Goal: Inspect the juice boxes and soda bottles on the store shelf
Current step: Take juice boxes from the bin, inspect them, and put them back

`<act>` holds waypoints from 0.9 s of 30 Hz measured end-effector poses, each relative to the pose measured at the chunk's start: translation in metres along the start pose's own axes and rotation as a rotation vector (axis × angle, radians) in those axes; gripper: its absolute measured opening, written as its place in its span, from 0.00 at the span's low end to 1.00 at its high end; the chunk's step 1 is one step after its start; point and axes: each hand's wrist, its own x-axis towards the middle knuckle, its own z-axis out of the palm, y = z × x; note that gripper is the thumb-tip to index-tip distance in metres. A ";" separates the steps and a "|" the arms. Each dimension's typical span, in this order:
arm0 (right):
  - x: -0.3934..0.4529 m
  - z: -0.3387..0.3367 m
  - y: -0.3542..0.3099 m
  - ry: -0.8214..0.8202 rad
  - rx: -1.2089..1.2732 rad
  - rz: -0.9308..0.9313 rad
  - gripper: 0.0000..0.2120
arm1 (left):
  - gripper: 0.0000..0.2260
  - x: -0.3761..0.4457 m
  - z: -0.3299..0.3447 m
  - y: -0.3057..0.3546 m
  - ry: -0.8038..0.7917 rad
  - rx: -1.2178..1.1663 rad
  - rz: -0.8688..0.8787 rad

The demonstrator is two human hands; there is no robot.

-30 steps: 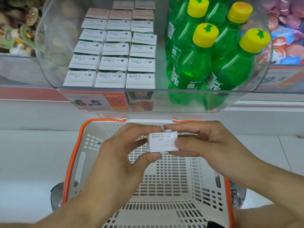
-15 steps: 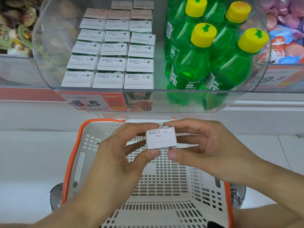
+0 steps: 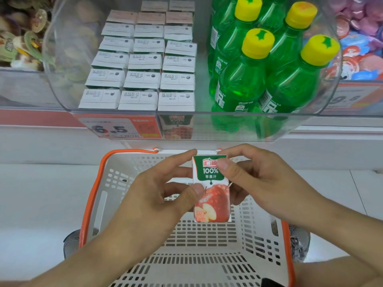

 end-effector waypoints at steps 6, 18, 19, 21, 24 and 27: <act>-0.003 -0.003 0.003 -0.155 -0.126 -0.003 0.30 | 0.22 0.000 -0.001 -0.003 0.026 -0.037 -0.003; -0.003 -0.005 -0.001 -0.279 -0.173 -0.042 0.33 | 0.23 0.001 -0.001 -0.003 0.069 -0.013 -0.016; -0.003 -0.006 -0.001 -0.280 -0.167 -0.034 0.32 | 0.23 0.002 -0.001 -0.004 0.071 -0.002 -0.014; -0.002 -0.006 -0.001 -0.276 -0.145 -0.011 0.32 | 0.22 0.002 -0.001 -0.004 0.078 0.021 -0.008; 0.000 -0.007 0.000 -0.249 -0.117 0.012 0.31 | 0.27 0.000 0.000 -0.003 0.040 0.051 -0.019; 0.003 -0.007 0.002 -0.204 -0.093 0.023 0.29 | 0.34 -0.002 0.002 -0.004 -0.015 0.081 -0.029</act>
